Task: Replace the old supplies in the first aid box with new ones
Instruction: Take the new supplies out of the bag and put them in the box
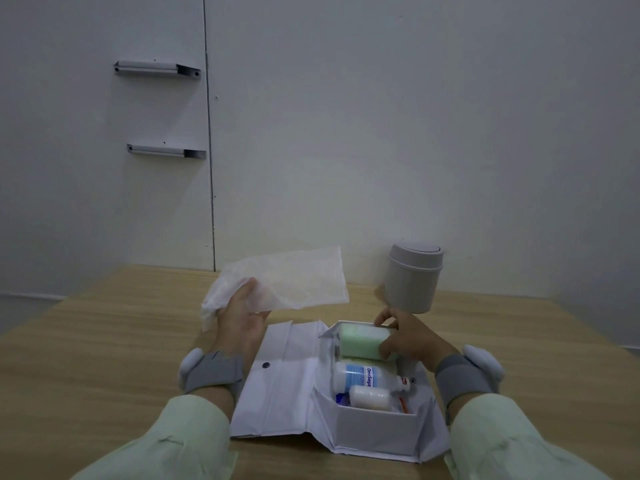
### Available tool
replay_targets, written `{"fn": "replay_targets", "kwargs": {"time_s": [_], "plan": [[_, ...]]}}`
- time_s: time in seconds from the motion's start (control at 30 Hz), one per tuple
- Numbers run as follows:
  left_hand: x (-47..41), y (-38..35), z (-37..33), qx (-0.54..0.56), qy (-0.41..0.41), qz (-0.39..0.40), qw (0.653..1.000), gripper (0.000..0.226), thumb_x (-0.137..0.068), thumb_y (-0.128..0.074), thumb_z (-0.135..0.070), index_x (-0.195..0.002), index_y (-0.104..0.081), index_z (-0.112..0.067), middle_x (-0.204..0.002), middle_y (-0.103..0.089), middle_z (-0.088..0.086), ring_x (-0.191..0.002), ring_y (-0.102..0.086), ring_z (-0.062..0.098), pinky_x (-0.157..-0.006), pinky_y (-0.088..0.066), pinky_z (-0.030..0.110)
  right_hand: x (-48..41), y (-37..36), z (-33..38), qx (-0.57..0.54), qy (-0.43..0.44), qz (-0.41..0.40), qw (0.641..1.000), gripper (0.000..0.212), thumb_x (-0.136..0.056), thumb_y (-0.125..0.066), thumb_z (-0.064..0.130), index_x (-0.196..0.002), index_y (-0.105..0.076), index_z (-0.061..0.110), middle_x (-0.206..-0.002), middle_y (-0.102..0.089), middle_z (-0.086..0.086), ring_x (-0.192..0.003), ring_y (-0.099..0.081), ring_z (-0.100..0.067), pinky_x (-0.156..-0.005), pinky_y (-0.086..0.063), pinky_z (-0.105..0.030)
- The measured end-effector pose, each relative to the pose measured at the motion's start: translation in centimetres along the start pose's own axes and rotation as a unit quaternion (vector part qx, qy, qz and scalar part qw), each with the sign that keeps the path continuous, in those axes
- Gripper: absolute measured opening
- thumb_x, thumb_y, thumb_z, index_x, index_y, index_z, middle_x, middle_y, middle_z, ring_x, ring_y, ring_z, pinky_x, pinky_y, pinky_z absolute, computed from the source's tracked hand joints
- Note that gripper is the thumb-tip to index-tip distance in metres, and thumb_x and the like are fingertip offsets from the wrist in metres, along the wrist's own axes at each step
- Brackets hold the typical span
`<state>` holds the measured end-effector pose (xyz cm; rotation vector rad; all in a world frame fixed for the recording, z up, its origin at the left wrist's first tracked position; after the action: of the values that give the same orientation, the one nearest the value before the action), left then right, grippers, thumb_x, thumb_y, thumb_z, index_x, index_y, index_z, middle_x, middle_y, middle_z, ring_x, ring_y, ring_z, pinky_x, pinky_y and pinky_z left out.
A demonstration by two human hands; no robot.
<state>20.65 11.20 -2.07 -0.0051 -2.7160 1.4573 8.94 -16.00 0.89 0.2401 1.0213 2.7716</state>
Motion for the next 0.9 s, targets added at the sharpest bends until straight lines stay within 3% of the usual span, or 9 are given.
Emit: {"fn": "replay_targets", "kwargs": {"time_s": [0.13,0.3,0.6,0.7,0.77,0.83,0.9], "plan": [[0.2,-0.2,0.2,0.003,-0.003,0.007,1.000,0.060,-0.079,-0.070,-0.013,-0.135,-0.050,-0.005,-0.135,-0.057,0.014,-0.121,-0.057,0.030,-0.094,-0.051,0.047,0.2,-0.3,1.1,-0.016,0.029,0.007,0.999,0.039,-0.065,-0.070,0.003,-0.101,-0.066,0.017,-0.086,-0.054,-0.004,-0.071,-0.049,-0.011,-0.065,-0.044,-0.021],[0.2,-0.5,0.3,0.003,-0.003,0.013,1.000,0.054,-0.082,-0.068,-0.010,-0.134,-0.051,-0.005,-0.135,-0.057,0.015,-0.122,-0.056,0.031,-0.096,-0.049,0.049,-0.3,-0.2,0.7,0.030,0.023,-0.015,0.999,0.033,-0.073,-0.068,0.004,-0.102,-0.072,0.019,-0.100,-0.057,-0.003,-0.092,-0.053,-0.015,-0.086,-0.046,-0.026],[1.0,-1.4,0.6,0.004,0.006,0.018,1.000,0.056,-0.084,-0.065,-0.008,-0.137,-0.048,-0.003,-0.136,-0.055,0.014,-0.124,-0.055,0.030,-0.079,-0.059,0.041,-0.4,-0.2,1.2,0.087,0.040,-0.008,0.995,0.043,-0.075,-0.069,0.009,-0.115,-0.065,0.024,-0.113,-0.057,-0.005,-0.097,-0.051,-0.016,-0.087,-0.044,-0.025],[1.5,-2.0,0.8,0.002,0.011,0.036,0.999,0.056,-0.081,-0.068,-0.008,-0.134,-0.050,-0.003,-0.136,-0.056,0.014,-0.123,-0.056,0.031,-0.086,-0.056,0.044,0.3,1.9,3.3,0.010,0.116,-0.106,0.987,0.036,-0.080,-0.063,0.004,-0.108,-0.062,0.027,-0.100,-0.055,-0.006,-0.084,-0.052,-0.017,-0.075,-0.045,-0.026],[2.0,-2.7,1.0,-0.014,0.016,0.054,0.998,0.040,-0.083,-0.066,-0.006,-0.122,-0.059,-0.004,-0.126,-0.062,0.013,-0.119,-0.058,0.030,-0.086,-0.057,0.043,0.9,3.2,4.5,-0.104,0.154,-0.151,0.971,0.028,-0.084,-0.056,0.002,-0.102,-0.060,0.024,-0.093,-0.056,-0.008,-0.077,-0.055,-0.019,-0.067,-0.046,-0.026],[2.8,-3.7,0.7,-0.036,0.001,0.075,0.997,0.025,-0.086,-0.060,0.000,-0.110,-0.062,-0.009,-0.115,-0.066,0.011,-0.113,-0.061,0.030,-0.080,-0.059,0.041,1.1,3.0,5.7,-0.219,0.165,-0.123,0.954,0.023,-0.089,-0.052,0.006,-0.100,-0.060,0.025,-0.093,-0.058,-0.009,-0.072,-0.059,-0.018,-0.060,-0.048,-0.027],[3.7,-5.1,0.2,-0.058,-0.021,0.110,0.992,0.028,-0.086,-0.057,0.005,-0.110,-0.062,-0.009,-0.113,-0.066,0.013,-0.103,-0.066,0.029,-0.076,-0.060,0.043,1.2,1.9,6.8,-0.288,0.167,-0.062,0.941,0.024,-0.093,-0.050,0.011,-0.095,-0.060,0.032,-0.096,-0.061,-0.006,-0.072,-0.061,-0.016,-0.056,-0.052,-0.030]]}}
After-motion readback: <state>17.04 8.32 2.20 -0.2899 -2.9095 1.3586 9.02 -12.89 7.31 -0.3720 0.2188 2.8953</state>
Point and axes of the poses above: each hand's wrist, its own x-axis away from the middle knuckle, its own y-axis out of the back of the hand, z = x × y, the point moved 10 cm from there along -x, towards the middle knuckle
